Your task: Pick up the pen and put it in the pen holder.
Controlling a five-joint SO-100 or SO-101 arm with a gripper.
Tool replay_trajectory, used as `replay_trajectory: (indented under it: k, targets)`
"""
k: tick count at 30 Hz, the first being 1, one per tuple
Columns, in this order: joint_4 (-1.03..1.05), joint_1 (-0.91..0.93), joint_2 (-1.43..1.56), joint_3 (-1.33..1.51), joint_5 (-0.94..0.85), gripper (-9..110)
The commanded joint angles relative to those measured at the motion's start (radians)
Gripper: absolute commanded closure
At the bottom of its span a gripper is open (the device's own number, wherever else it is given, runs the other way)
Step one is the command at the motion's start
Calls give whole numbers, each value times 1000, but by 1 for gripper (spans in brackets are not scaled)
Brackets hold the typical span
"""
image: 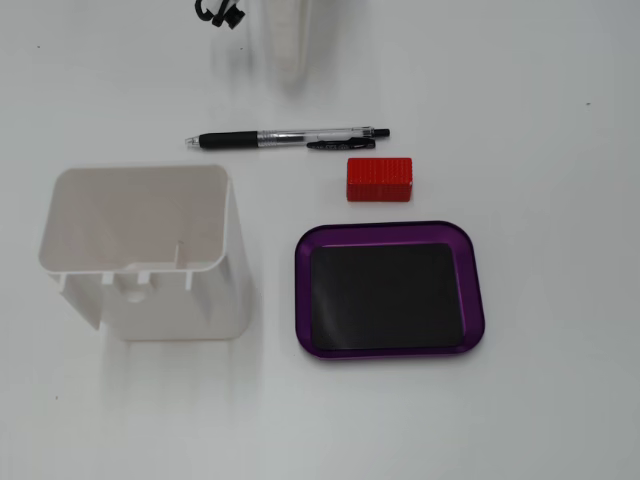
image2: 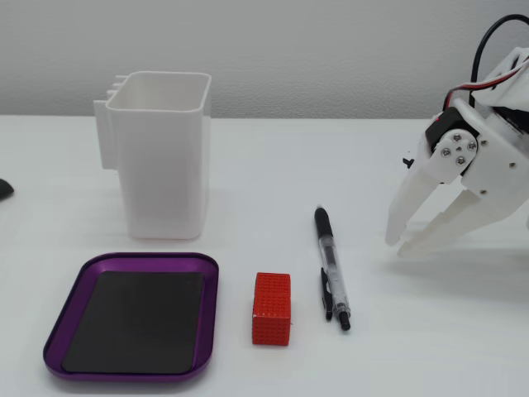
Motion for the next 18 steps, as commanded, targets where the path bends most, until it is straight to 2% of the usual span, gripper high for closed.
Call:
replay_trajectory:
  k: [1,13,18]
  targets:
    - [-17,3,103,8,-2,102]
    - [-18,-8,81,-135,-5,102]
    - [-74,-8,-117,-236,-83,101]
